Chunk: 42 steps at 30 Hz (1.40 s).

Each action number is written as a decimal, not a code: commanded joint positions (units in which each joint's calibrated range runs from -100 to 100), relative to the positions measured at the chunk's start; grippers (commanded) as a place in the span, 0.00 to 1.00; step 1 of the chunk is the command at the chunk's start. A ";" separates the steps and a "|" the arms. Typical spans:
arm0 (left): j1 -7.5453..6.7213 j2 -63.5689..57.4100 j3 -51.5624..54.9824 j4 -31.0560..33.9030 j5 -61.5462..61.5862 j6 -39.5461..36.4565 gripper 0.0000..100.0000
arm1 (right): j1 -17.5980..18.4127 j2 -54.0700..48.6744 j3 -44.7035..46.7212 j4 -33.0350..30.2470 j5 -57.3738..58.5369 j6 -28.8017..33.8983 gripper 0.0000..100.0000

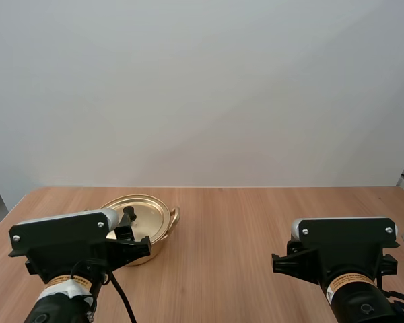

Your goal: Open the pot, put the car inside, and close it

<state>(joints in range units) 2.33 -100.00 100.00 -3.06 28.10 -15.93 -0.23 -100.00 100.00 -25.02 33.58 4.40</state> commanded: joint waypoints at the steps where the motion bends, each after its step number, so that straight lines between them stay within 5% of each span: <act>1: -0.02 0.00 0.00 0.11 3.16 0.02 1.00 | 0.04 0.00 0.00 -0.04 -0.11 -0.03 1.00; 28: -0.02 0.00 0.00 -0.17 3.75 -0.09 0.98 | 0.04 0.00 0.00 -0.04 -0.11 -0.03 1.00; 32: -0.02 0.00 0.00 -0.05 3.75 -0.21 0.70 | 0.04 0.00 0.00 -0.04 -0.11 -0.03 1.00; 36: -0.02 0.00 0.00 -0.05 3.75 -0.29 0.05 | 0.04 0.00 0.00 -0.04 -0.11 -0.03 1.00; 42: -0.02 0.00 0.00 -0.05 3.75 -0.29 0.00 | 0.04 0.00 0.00 -0.04 -0.11 -0.03 1.00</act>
<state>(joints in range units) 2.33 -100.00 100.00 -3.11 31.74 -16.25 -0.23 -100.00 100.00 -25.02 33.58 4.40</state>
